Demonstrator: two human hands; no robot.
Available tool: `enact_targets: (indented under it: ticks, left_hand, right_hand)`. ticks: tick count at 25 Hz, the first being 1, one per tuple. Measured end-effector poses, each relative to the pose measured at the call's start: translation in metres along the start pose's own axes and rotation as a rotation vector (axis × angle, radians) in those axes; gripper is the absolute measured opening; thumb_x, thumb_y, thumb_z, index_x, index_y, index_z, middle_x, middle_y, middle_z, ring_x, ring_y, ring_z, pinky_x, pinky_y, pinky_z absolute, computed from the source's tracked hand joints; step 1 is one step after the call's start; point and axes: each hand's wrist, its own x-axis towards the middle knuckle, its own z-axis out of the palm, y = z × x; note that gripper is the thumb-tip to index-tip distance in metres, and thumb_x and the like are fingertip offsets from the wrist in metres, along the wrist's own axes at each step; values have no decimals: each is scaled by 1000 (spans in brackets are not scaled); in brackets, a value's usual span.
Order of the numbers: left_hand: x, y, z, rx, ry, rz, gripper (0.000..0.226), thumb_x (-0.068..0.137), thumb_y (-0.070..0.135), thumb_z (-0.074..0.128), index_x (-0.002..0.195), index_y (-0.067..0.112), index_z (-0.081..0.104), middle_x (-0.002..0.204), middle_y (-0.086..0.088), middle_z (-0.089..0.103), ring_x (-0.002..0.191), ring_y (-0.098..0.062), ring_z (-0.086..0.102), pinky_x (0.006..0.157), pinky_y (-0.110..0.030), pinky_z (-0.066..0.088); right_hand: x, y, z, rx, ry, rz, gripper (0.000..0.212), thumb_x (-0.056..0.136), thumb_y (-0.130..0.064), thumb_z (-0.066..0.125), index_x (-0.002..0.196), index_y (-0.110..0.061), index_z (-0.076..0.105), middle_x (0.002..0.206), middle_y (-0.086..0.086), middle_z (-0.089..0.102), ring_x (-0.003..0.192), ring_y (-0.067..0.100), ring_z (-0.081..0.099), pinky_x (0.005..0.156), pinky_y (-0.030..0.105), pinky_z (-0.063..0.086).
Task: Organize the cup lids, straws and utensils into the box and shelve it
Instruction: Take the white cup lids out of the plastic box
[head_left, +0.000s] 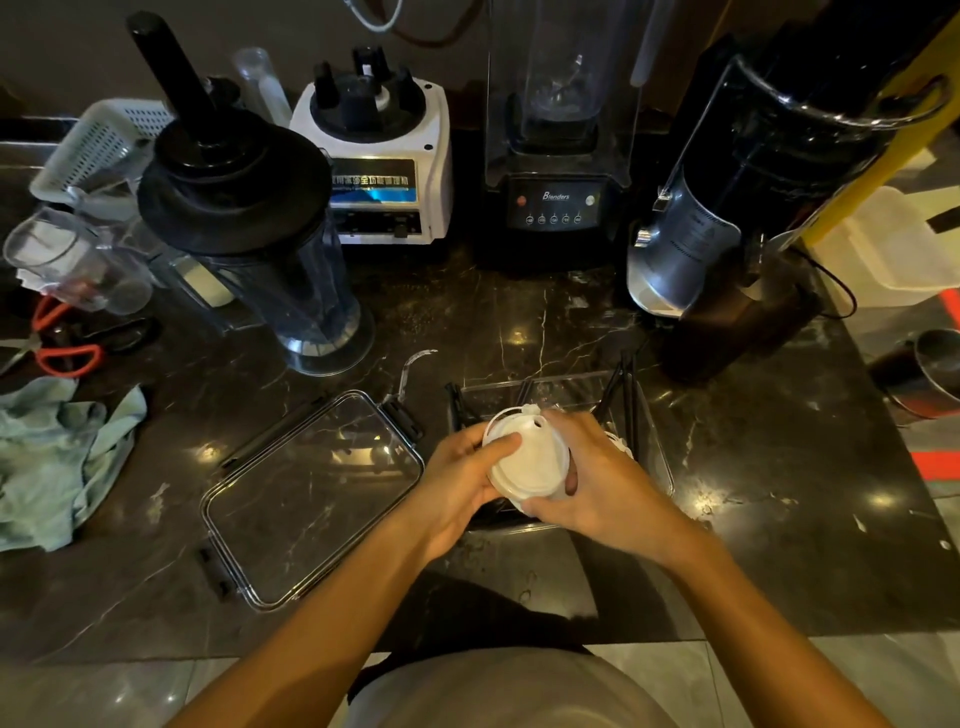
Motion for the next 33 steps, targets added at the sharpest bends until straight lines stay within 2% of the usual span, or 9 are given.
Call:
enact_targets:
  ticks: [2,6,10,12,16,21,25,29,33]
  left_hand:
    - [-2,0,-2,-32,-1,-8,27,99,14,67,125,12,71,121,-13,77,114,-27,73,89,-33,62]
    - [-6,-4,-8,-36,7,7,34,96,7,67,130,7,67,123,-16,75,115,-30,72,90,-34,62]
    - [-8,-5,-9,11,133,7,32,93,5,71,125,7,70,116,-13,78,110,-29,74,81,-32,62]
    - [-6,-3,-14,25,239,41,32,91,4,74,121,10,70,114,-10,77,109,-27,74,76,-29,63]
    - [-5,4,-29,12,311,85,34,92,4,72,126,9,67,123,-11,73,115,-26,70,83,-33,64]
    - [-9,1,-33,-109,308,70,20,100,25,64,114,14,73,109,-2,81,111,-24,73,85,-35,64]
    - [-10,-3,-32,-70,281,87,28,104,24,57,121,9,72,118,-10,78,114,-29,72,88,-38,63]
    - [-10,0,-31,-59,311,78,27,104,24,58,121,8,72,119,-11,77,116,-29,71,96,-43,60]
    - [-10,3,-31,-27,311,80,28,104,23,58,122,6,71,120,-13,76,114,-28,71,89,-36,61]
  right_hand:
    - [0,1,3,-12,1,8,102,74,-55,84,155,-36,24,145,-14,34,126,8,44,100,32,52]
    - [1,5,15,7,-15,47,105,79,-47,83,158,-40,15,153,-15,29,125,3,39,93,15,42]
    - [0,10,17,35,-79,112,113,71,-62,82,159,-39,13,155,-13,32,121,9,52,97,29,51]
    - [1,18,12,-45,-66,173,114,69,-69,78,159,-34,18,152,-9,35,123,15,52,97,35,51]
    - [9,29,11,-446,-31,188,95,80,-62,73,155,-19,36,150,4,42,137,24,40,109,39,41]
    - [24,27,21,-575,-86,144,88,74,-72,68,143,-19,52,138,4,46,124,24,40,105,39,38]
    - [30,24,22,-679,-129,148,89,69,-80,63,133,-19,57,128,2,55,118,25,41,101,41,36]
    - [34,23,22,-613,-150,172,78,69,-77,66,123,-21,58,121,-1,58,116,23,42,99,41,35]
    - [36,27,20,-388,-136,193,42,85,-48,71,117,-25,57,103,-7,65,114,22,50,100,41,34]
